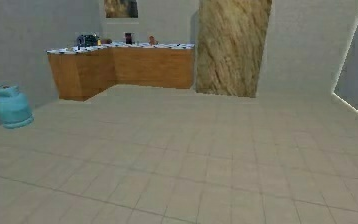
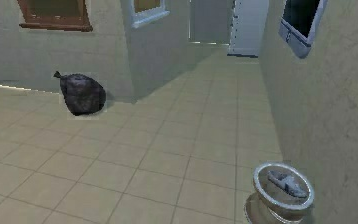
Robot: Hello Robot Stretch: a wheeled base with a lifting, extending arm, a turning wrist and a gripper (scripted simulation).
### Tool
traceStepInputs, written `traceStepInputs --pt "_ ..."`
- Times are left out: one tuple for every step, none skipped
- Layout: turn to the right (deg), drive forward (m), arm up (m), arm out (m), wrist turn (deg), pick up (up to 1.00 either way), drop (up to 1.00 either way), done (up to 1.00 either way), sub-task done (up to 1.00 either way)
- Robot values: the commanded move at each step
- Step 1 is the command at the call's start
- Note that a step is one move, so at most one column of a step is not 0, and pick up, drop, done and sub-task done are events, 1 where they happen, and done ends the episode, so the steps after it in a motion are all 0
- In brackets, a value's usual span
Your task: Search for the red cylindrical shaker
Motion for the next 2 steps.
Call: traceStepInputs --pt "45.0 0.00 0.00 0.00 0.0 0.00 0.00 0.00 0.00" --pt "45.0 0.00 0.00 0.00 0.0 0.00 0.00 0.00 0.00"
